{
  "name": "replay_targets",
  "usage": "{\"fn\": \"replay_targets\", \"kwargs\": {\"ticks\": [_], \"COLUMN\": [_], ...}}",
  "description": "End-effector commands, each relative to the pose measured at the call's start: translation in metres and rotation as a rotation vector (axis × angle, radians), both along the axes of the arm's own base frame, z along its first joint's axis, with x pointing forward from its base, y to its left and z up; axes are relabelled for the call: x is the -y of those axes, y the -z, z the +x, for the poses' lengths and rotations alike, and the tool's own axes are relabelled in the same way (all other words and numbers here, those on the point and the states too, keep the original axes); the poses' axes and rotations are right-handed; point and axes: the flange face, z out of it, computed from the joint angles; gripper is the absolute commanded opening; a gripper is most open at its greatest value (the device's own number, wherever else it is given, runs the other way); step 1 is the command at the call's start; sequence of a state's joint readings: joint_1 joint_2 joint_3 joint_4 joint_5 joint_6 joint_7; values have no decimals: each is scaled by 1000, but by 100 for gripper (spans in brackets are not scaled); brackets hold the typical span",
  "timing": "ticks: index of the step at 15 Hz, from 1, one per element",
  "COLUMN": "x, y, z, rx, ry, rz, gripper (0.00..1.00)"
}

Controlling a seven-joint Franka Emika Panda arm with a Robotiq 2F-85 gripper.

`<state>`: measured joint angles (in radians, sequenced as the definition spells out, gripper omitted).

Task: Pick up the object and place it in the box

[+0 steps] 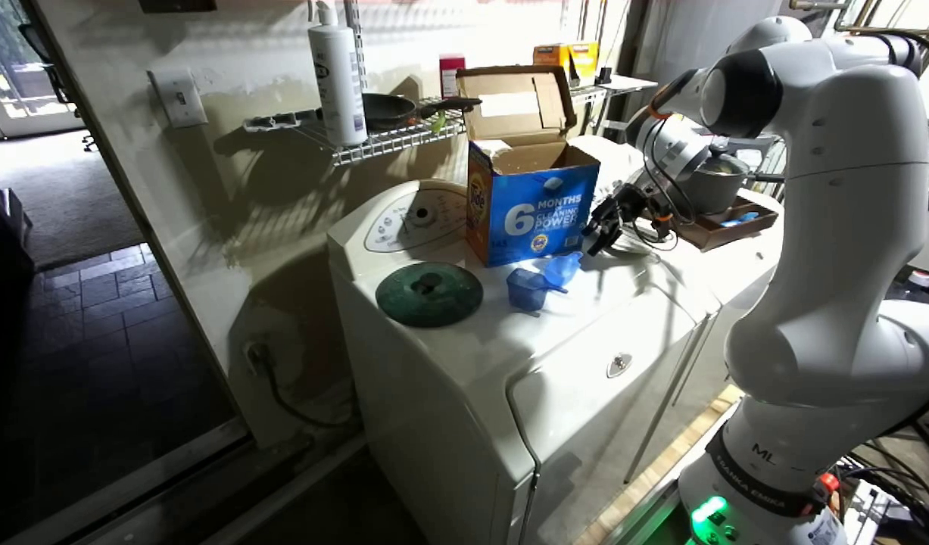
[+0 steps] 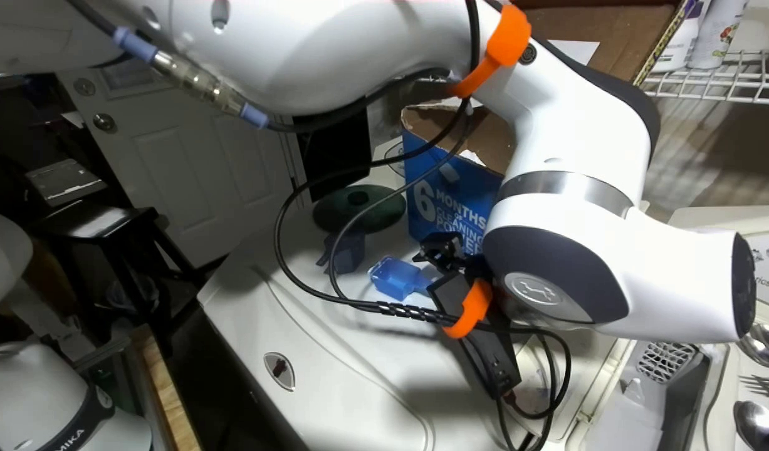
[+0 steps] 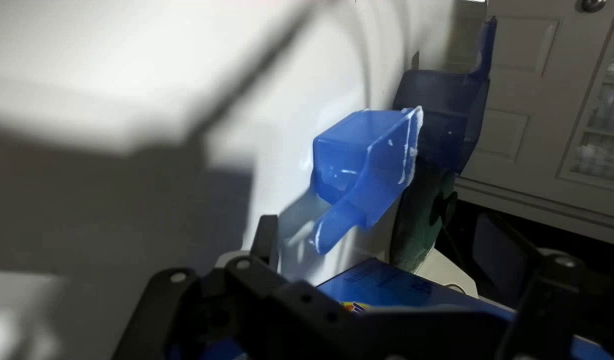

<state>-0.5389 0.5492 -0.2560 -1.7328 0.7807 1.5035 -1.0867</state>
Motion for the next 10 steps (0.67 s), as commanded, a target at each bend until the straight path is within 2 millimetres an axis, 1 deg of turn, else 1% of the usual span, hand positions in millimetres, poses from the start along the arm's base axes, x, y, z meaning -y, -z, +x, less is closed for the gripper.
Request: {"fn": "replay_targets", "kwargs": {"ticks": [1,5,9,10], "x": [-1,-11,-15,-15], "y": [6,12,17,18], "z": [16,24,28,28], "rx": [3,-10,-23,-29], "ry": [25,28,32,33], "rz": [39,54,61,61], "gripper": [100,100,100,96]}}
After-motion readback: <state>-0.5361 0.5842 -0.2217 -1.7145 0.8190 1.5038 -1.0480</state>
